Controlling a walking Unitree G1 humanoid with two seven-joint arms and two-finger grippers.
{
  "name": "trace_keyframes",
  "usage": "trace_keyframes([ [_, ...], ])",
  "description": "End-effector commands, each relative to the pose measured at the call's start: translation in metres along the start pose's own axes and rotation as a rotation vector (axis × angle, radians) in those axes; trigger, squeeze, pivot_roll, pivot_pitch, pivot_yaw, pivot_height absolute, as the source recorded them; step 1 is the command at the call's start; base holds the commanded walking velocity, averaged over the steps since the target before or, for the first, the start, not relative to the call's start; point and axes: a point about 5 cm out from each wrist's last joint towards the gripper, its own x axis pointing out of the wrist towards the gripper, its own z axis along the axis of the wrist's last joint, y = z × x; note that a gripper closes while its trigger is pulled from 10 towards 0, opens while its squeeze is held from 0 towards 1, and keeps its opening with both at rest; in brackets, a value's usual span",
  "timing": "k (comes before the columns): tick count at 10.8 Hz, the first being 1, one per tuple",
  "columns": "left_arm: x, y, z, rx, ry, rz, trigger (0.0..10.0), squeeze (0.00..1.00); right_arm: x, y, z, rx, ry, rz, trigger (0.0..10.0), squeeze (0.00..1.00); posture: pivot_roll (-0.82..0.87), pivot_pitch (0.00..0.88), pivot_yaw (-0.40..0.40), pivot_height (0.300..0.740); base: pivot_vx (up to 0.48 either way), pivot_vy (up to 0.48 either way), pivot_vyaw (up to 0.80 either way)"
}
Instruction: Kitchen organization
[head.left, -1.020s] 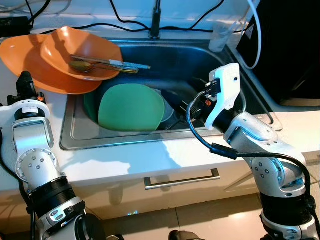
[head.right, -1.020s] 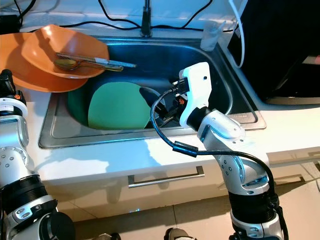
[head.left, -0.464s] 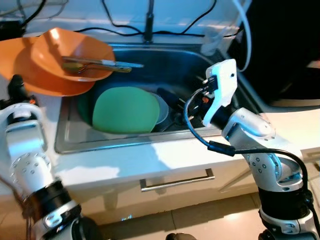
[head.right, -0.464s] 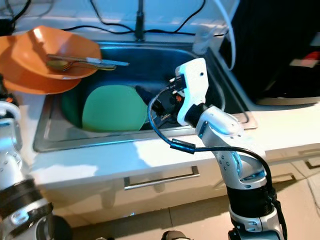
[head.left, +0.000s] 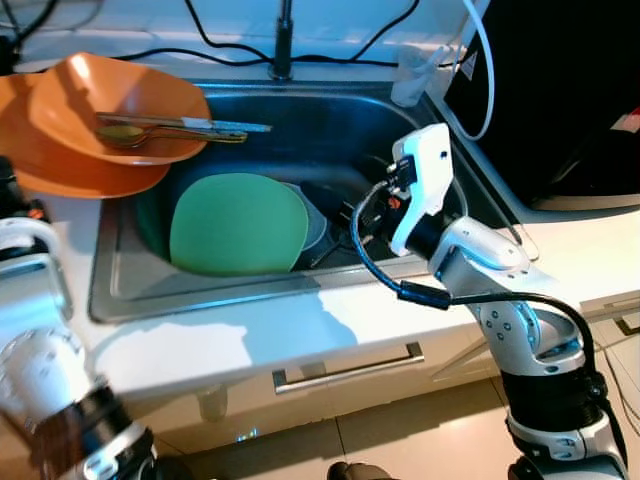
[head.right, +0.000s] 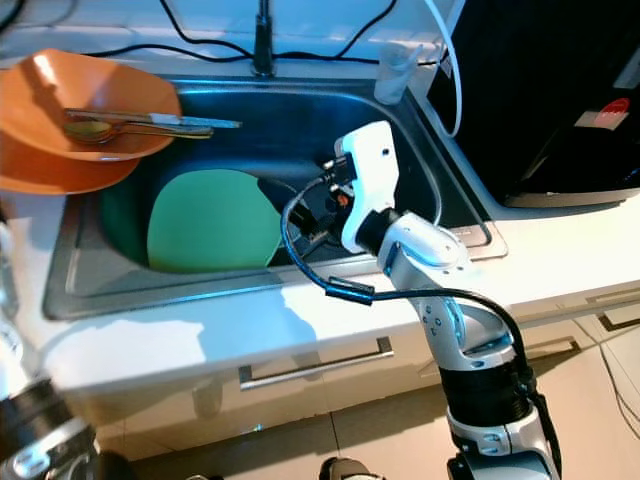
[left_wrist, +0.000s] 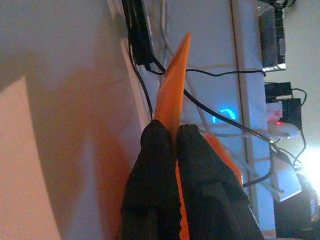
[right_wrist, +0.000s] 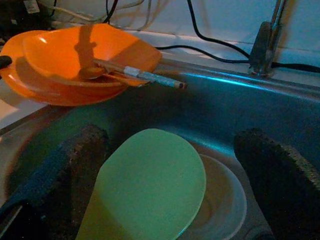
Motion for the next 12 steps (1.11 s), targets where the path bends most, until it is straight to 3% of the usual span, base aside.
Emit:
trace_keyframes([
  [1, -0.036, 0.108, -0.003, -0.053, 0.029, 0.558, 0.7, 0.00, 0.001, -0.001, 0.000, -0.007, -0.004, 0.000, 10.0, 0.00, -0.06, 0.200, -0.285, 0.740, 0.000, 0.000, 0.00],
  [7, -0.051, 0.085, 0.009, -0.048, 0.017, 0.532, 1.8, 0.00, 0.007, 0.003, -0.006, 0.013, -0.018, 0.018, 10.0, 0.00, -0.01, 0.203, -0.272, 0.740, 0.000, 0.000, 0.00],
  [8, -0.050, 0.082, 0.009, -0.041, 0.024, 0.522, 2.1, 0.00, 0.008, 0.004, -0.007, 0.015, -0.020, 0.018, 10.0, 0.00, 0.00, 0.202, -0.267, 0.740, 0.000, 0.000, 0.00],
  [9, -0.044, 0.075, 0.009, -0.028, 0.038, 0.498, 3.7, 0.00, 0.009, 0.006, -0.009, 0.023, -0.027, 0.018, 10.0, 0.00, 0.01, 0.201, -0.253, 0.740, 0.000, 0.000, 0.00],
  [12, -0.037, 0.061, 0.010, -0.033, 0.040, 0.465, 3.9, 0.00, 0.009, 0.006, -0.011, 0.033, -0.039, 0.001, 10.0, 0.00, 0.02, 0.203, -0.226, 0.740, 0.000, 0.000, 0.00],
])
